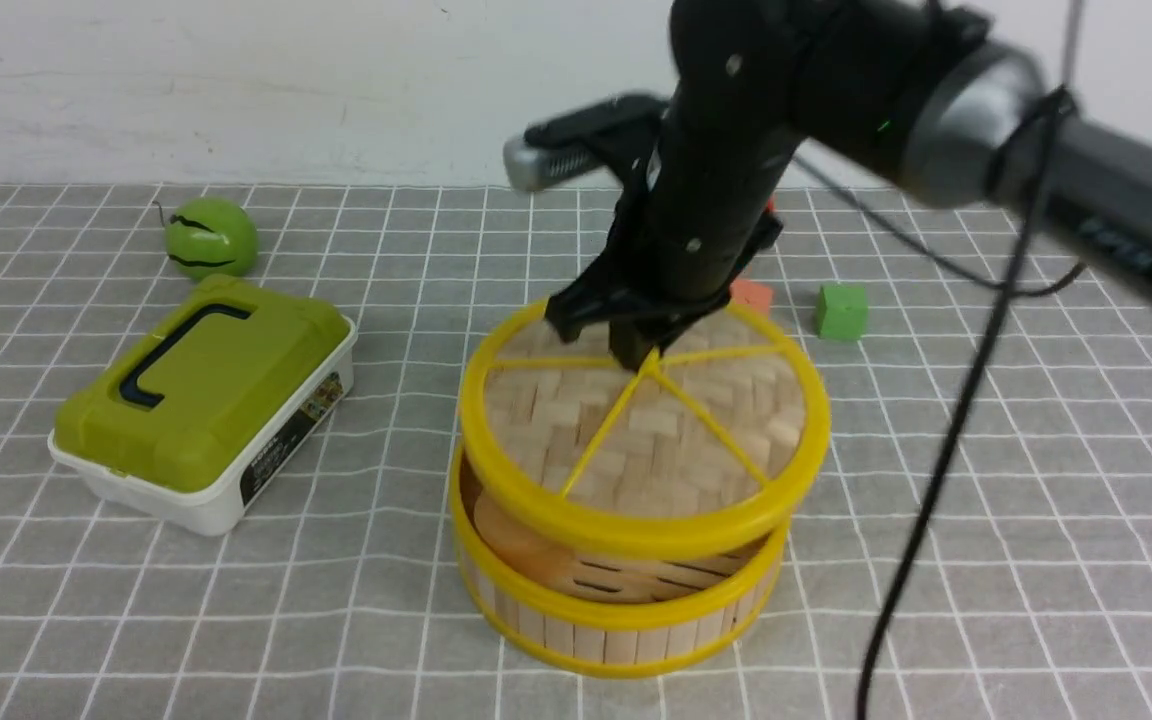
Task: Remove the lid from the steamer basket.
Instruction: Use the right arm to place the steamer lid on the table
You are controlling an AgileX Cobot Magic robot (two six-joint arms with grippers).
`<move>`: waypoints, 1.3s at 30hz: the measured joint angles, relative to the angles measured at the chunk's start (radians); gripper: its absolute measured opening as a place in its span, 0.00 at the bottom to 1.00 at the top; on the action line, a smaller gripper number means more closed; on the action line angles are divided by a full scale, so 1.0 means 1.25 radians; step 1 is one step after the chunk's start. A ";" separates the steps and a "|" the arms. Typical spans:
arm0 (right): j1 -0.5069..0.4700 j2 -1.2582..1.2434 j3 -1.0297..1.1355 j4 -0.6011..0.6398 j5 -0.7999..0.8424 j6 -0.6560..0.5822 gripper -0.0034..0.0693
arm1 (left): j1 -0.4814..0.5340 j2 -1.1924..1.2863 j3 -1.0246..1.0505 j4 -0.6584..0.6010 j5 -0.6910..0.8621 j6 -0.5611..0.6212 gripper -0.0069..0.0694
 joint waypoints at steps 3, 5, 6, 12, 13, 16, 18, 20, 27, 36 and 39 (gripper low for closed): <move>0.000 -0.054 0.000 -0.032 0.002 0.000 0.16 | 0.000 0.000 0.000 0.000 0.000 0.000 0.40; 0.000 -0.095 0.000 -0.066 0.003 0.000 0.16 | 0.000 0.000 0.000 0.000 0.000 0.000 0.40; -0.002 -0.116 0.000 -0.087 0.005 0.000 0.16 | 0.000 0.000 0.000 0.000 0.000 0.000 0.40; -0.095 -0.226 0.015 -0.111 0.009 0.002 0.16 | 0.000 0.000 0.000 0.000 0.000 0.000 0.40; -0.124 -0.243 0.029 -0.113 0.008 0.002 0.16 | 0.000 0.000 0.000 0.000 0.000 0.000 0.40; -0.197 -0.276 0.101 -0.121 0.007 0.003 0.16 | 0.000 0.000 0.000 0.000 0.000 0.000 0.40; -0.252 -0.289 0.169 -0.127 0.006 0.003 0.16 | 0.000 0.000 0.000 0.000 0.000 0.000 0.40; -0.291 -0.290 0.255 -0.130 0.005 0.003 0.16 | 0.000 0.000 0.000 0.000 0.000 0.000 0.40; -0.336 -0.267 0.549 -0.101 -0.235 0.004 0.16 | 0.000 0.000 0.000 0.000 0.000 0.000 0.40; -0.336 -0.154 0.593 -0.100 -0.364 0.079 0.16 | 0.000 0.000 0.000 0.000 0.000 0.000 0.40; -0.336 -0.137 0.593 -0.100 -0.370 0.086 0.18 | 0.000 0.000 0.000 0.000 0.000 0.000 0.40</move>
